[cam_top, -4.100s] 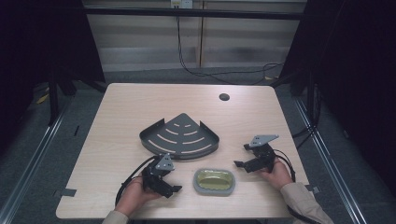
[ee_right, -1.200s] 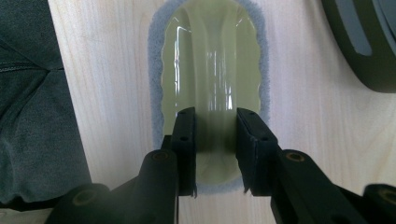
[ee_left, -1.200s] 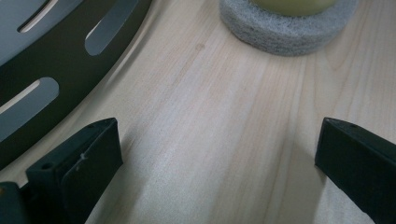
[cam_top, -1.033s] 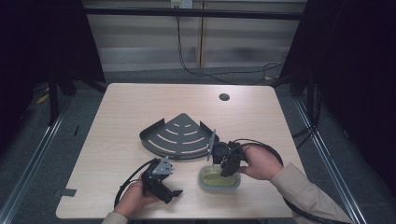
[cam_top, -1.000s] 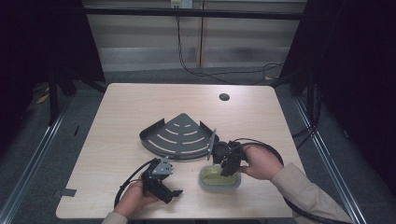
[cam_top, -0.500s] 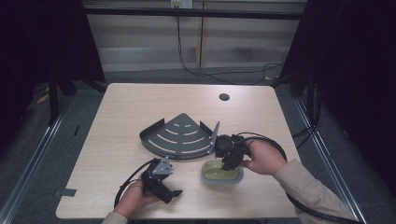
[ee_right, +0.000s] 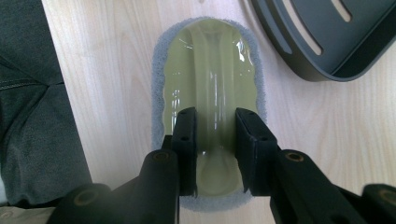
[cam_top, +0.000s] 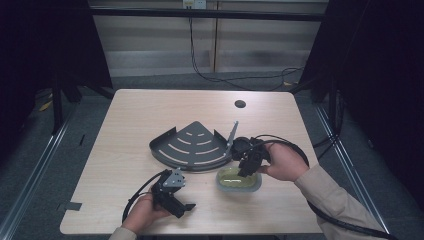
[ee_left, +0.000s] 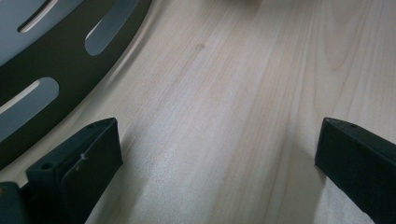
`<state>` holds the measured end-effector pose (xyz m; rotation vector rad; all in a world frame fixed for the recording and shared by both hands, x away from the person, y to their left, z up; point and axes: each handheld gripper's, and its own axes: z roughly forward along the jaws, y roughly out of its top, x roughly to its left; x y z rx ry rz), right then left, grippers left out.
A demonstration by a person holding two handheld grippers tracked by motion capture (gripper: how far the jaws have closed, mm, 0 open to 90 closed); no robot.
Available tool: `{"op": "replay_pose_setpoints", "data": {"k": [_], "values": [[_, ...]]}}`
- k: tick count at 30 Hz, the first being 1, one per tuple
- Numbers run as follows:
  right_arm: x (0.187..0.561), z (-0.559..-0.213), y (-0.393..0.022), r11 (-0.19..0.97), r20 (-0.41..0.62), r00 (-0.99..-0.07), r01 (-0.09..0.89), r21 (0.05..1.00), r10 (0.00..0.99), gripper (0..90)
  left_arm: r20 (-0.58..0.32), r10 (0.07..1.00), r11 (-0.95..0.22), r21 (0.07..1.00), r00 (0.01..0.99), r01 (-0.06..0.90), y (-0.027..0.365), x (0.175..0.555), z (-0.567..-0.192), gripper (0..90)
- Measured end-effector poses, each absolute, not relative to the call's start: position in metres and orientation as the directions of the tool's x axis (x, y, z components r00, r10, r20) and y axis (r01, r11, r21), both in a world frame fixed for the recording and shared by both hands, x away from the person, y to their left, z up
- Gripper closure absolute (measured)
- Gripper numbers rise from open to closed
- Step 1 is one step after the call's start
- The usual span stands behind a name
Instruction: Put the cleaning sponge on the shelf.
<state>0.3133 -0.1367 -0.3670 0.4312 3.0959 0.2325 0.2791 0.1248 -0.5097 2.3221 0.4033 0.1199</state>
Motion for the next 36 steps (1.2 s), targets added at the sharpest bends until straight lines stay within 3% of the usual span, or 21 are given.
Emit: {"op": "replay_pose_setpoints", "data": {"k": [36], "values": [[0.342, -0.336, -0.138, 0.926, -0.021, -0.941, 0.329, 0.187, 0.338, 70.5, -0.036, 0.319, -0.665, 0.703, 0.947, 0.251, 0.125, 0.279, -0.509, 0.0]]}}
